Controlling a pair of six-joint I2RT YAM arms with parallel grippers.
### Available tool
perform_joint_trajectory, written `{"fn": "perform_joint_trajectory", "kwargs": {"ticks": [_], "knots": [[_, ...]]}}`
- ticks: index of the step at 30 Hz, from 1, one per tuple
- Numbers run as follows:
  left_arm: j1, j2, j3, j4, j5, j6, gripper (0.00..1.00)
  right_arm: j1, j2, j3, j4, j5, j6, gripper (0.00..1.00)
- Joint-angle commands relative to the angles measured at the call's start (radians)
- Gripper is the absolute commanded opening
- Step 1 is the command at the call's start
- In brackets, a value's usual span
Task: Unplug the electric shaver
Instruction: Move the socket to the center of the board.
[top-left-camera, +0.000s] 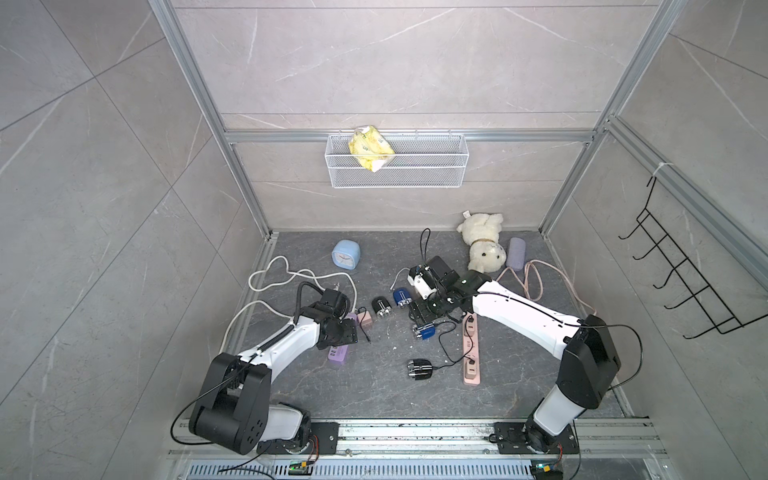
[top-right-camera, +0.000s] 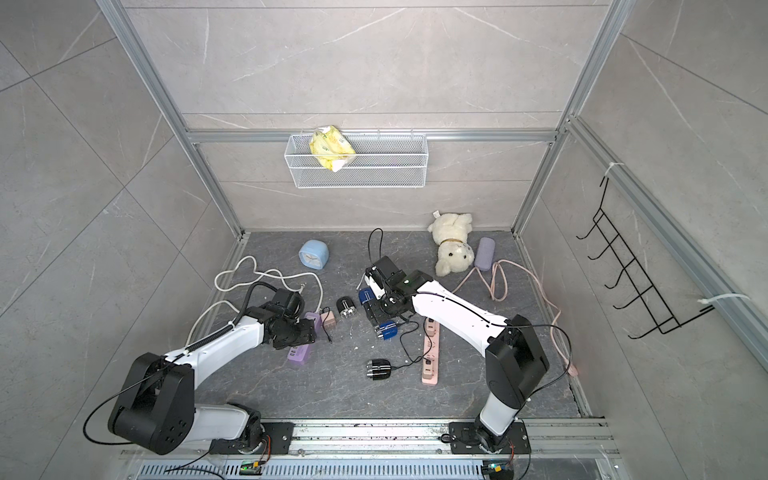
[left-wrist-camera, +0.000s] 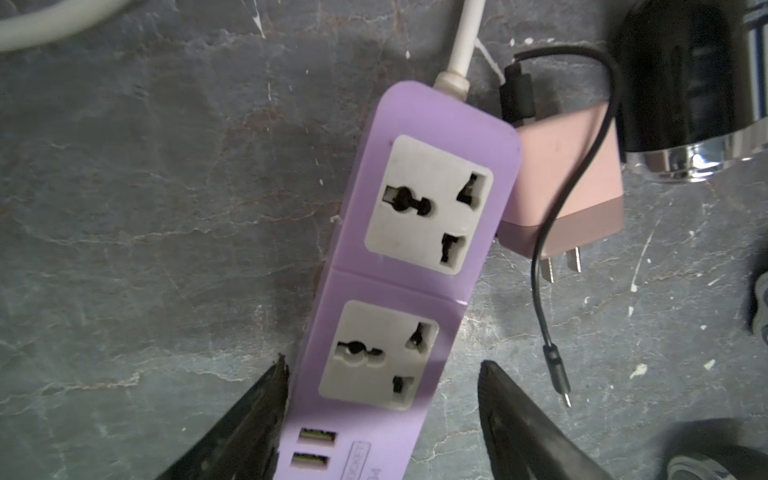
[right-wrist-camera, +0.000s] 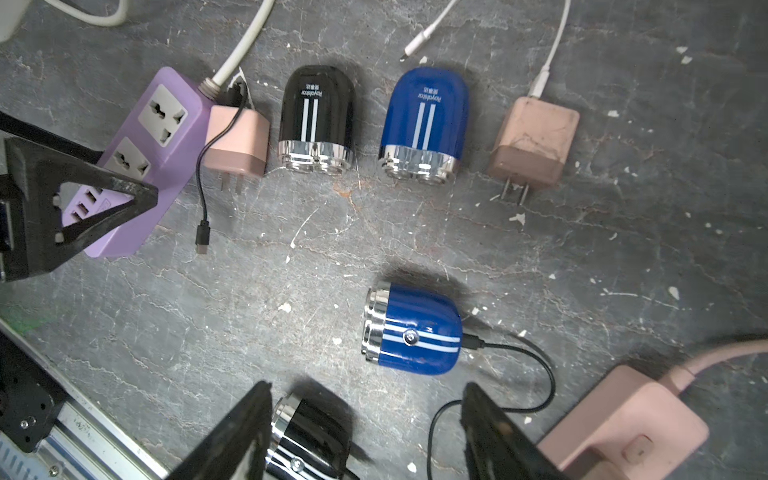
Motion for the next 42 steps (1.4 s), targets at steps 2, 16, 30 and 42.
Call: {"fn": "perform_joint_trajectory", "kwargs": {"ticks": [2, 16, 30, 42], "knots": [[-0.007, -0.012, 0.034, -0.022, -0.041, 0.043, 0.75, 0.003, -0.039, -0.013, 0.027, -0.010, 0.023, 0.73], [-0.024, 0.119, 0.112, -0.044, -0.051, 0.053, 0.75, 0.003, -0.050, -0.035, 0.040, -0.053, 0.045, 0.73], [-0.035, 0.150, 0.097, -0.075, -0.047, -0.038, 0.39, 0.003, -0.055, -0.064, 0.066, -0.076, 0.044, 0.71], [-0.034, 0.004, -0.035, -0.106, -0.061, -0.122, 0.51, 0.003, -0.009, -0.070, 0.102, -0.104, 0.048, 0.71]]}}
